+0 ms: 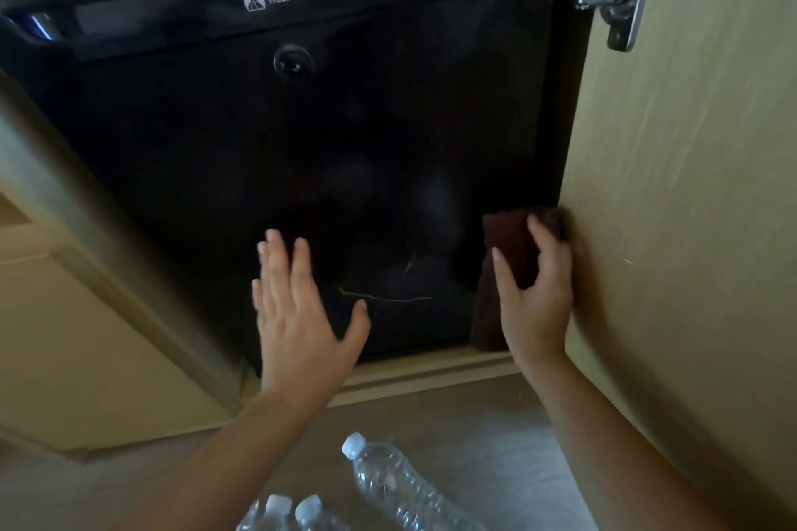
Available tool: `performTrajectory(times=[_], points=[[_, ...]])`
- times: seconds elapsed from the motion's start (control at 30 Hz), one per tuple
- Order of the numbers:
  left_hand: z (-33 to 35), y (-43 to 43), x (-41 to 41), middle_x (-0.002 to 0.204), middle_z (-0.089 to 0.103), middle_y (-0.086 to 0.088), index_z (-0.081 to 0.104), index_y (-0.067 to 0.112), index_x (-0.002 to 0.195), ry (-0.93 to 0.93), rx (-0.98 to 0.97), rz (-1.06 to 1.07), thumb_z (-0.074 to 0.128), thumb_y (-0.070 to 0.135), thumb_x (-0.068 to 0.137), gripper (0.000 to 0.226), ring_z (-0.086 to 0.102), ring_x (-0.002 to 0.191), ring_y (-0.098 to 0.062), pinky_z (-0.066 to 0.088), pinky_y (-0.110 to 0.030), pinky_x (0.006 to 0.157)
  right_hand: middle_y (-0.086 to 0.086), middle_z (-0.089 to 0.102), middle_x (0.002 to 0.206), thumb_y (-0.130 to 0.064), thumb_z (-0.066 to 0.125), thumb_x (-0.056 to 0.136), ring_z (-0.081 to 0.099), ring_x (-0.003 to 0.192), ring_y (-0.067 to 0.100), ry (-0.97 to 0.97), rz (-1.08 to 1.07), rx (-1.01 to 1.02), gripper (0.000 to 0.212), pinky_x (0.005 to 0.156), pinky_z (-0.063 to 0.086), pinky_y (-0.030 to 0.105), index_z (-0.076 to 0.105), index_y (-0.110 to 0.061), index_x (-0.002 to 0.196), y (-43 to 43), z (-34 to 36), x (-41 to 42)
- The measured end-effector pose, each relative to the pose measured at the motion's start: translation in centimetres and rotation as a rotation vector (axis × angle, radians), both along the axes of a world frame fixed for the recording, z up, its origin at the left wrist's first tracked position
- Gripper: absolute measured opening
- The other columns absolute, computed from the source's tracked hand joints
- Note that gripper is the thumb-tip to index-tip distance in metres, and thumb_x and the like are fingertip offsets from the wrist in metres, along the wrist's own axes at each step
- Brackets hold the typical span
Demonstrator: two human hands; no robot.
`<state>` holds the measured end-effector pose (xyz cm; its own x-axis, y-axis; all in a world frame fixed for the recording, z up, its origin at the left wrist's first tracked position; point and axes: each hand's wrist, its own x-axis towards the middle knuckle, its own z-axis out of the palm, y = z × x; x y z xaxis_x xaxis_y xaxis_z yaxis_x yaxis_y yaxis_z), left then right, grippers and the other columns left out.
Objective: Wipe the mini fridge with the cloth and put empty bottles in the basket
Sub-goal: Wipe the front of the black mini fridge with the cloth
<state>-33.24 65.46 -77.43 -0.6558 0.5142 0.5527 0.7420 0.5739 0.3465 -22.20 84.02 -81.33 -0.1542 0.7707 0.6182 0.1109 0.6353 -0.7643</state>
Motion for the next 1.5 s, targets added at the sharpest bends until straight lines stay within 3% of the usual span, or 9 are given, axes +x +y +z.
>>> performTrajectory(times=[0.17,0.37,0.53,0.7,0.83,1.03,1.13,1.27,1.5], points=[[-0.4,-2.7,-2.8,0.155,-0.005,-0.014,0.002,0.003,0.145,-0.181,0.103,0.194,0.065,0.032,0.081,0.095,-0.004,0.142,-0.025,0.004,-0.042,0.114,0.024,0.048,0.113,-0.02,0.061,0.087,0.053,0.104,0.031,0.082,-0.112,0.045,0.046,0.088,0.043,0.021,0.047,-0.004,0.127,-0.1,0.7,-2.6],[0.3,-3.1,-4.8,0.155,-0.013,-0.004,-0.006,0.011,0.146,-0.353,0.227,0.258,0.065,0.039,0.08,0.101,-0.003,0.142,-0.022,0.011,-0.039,0.115,0.03,0.047,0.109,-0.032,0.055,0.089,0.053,0.1,0.038,0.118,-0.227,0.111,0.046,0.078,0.053,0.047,0.038,-0.014,0.128,0.0,-0.5,-4.5],[-0.1,-3.5,-5.4,0.155,-0.013,-0.004,-0.007,0.011,0.146,-0.323,0.229,0.233,0.067,0.039,0.078,0.105,-0.005,0.142,-0.02,0.008,-0.034,0.112,0.032,0.041,0.114,-0.041,0.04,0.093,0.044,0.105,0.033,0.069,-0.162,0.192,0.055,0.091,0.045,0.039,0.032,-0.006,0.136,0.3,-1.2,-4.1],[-0.3,-4.9,-6.3,0.156,-0.004,-0.004,-0.008,0.012,0.146,-0.346,0.235,0.199,0.068,0.036,0.077,0.106,-0.002,0.142,-0.017,0.008,-0.027,0.108,0.032,0.039,0.119,-0.024,0.044,0.094,0.041,0.11,0.033,-0.031,-0.164,0.283,0.046,0.1,0.033,0.026,0.033,-0.005,0.135,1.2,-2.7,-2.7],[0.0,-5.6,-7.2,0.154,0.007,-0.007,-0.008,0.014,0.146,-0.405,0.228,0.199,0.069,0.039,0.075,0.108,0.014,0.14,-0.023,0.021,-0.038,0.109,0.013,0.032,0.12,-0.026,0.047,0.094,0.045,0.106,0.031,0.052,-0.278,0.257,0.044,0.09,0.046,0.033,0.034,-0.009,0.134,1.1,-3.4,-4.1],[-0.1,-6.6,-8.0,0.15,0.015,-0.009,-0.012,0.02,0.146,-0.365,0.115,0.197,0.072,0.049,0.066,0.119,0.027,0.134,-0.03,0.03,-0.047,0.107,0.028,0.045,0.108,-0.026,0.048,0.094,0.046,0.096,0.028,0.187,-0.393,0.192,0.044,0.086,0.045,0.029,0.041,-0.001,0.13,-0.3,-3.4,-7.0],[-0.1,-6.8,-8.0,0.151,0.012,-0.006,-0.014,0.021,0.145,-0.384,0.099,0.175,0.07,0.052,0.064,0.121,0.026,0.135,-0.028,0.03,-0.044,0.107,0.018,0.038,0.114,-0.029,0.047,0.094,0.045,0.097,0.028,0.162,-0.386,0.214,0.044,0.092,0.035,0.019,0.038,-0.006,0.131,-2.5,-3.7,-8.6],[0.0,-7.0,-8.1,0.151,0.012,-0.005,-0.015,0.021,0.145,-0.397,0.092,0.144,0.06,0.063,0.052,0.126,0.025,0.136,-0.026,0.03,-0.043,0.107,0.013,0.034,0.112,-0.034,0.045,0.094,0.043,0.095,0.031,0.099,-0.289,0.271,0.041,0.091,0.034,0.023,0.04,-0.012,0.128,-6.9,-4.7,-11.4],[-0.3,-7.6,-8.6,0.15,0.014,-0.004,-0.016,0.026,0.144,-0.39,0.084,0.101,0.057,0.066,0.05,0.126,0.027,0.135,-0.026,0.033,-0.048,0.106,0.014,0.037,0.104,-0.036,0.04,0.096,0.043,0.083,0.024,-0.096,-0.112,0.399,0.037,0.063,0.049,0.034,0.039,-0.022,0.13,-11.6,-6.0,-14.1]])
